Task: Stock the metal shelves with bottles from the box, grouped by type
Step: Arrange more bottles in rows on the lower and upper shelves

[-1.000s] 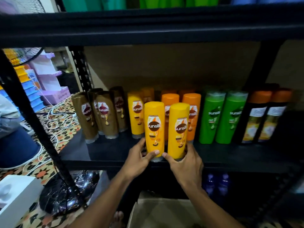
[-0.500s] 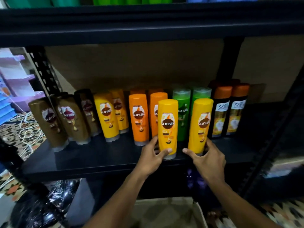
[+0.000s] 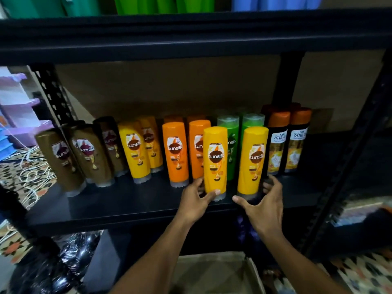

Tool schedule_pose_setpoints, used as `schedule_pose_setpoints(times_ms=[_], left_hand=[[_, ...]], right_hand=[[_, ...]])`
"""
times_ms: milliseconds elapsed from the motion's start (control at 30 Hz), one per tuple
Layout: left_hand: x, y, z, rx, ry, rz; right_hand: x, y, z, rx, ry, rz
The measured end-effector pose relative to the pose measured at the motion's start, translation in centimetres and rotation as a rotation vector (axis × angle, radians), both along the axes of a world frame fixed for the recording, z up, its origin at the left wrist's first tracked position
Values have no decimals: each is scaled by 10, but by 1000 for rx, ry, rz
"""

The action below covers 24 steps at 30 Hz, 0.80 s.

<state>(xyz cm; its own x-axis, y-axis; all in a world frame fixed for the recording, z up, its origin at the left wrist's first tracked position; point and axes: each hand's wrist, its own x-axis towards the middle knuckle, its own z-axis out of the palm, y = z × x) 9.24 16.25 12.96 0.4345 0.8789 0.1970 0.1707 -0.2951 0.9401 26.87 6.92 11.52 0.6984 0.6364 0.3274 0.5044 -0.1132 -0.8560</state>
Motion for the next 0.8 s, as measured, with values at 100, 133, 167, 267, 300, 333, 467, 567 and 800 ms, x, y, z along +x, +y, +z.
schedule_pose_setpoints(times_ms=[100, 133, 167, 267, 300, 333, 467, 567, 800], left_hand=[[-14, -4, -2, 12, 26, 9], [-21, -8, -3, 16, 38, 23], [-32, -13, -2, 20, 49, 46], [-74, -24, 0, 34, 101, 107], [-90, -23, 1, 43, 122, 131], [-109, -22, 4, 49, 143, 164], [-165, -9, 19, 73, 163, 313], [-190, 9, 27, 95, 140, 413], [-190, 77, 16, 107, 74, 470]], right_hand=[[-18, -13, 0, 54, -108, -57], [-25, -17, 1, 83, -146, -64], [-36, -21, 5, 114, -183, -55], [-74, -26, 13, 189, -240, 62], [-87, -26, 15, 206, -252, 127], [-103, -23, 17, 217, -257, 202], [-158, -3, 29, 182, -253, 482], [-194, 27, 33, 68, -173, 593], [-234, 114, 36, -193, -58, 555]])
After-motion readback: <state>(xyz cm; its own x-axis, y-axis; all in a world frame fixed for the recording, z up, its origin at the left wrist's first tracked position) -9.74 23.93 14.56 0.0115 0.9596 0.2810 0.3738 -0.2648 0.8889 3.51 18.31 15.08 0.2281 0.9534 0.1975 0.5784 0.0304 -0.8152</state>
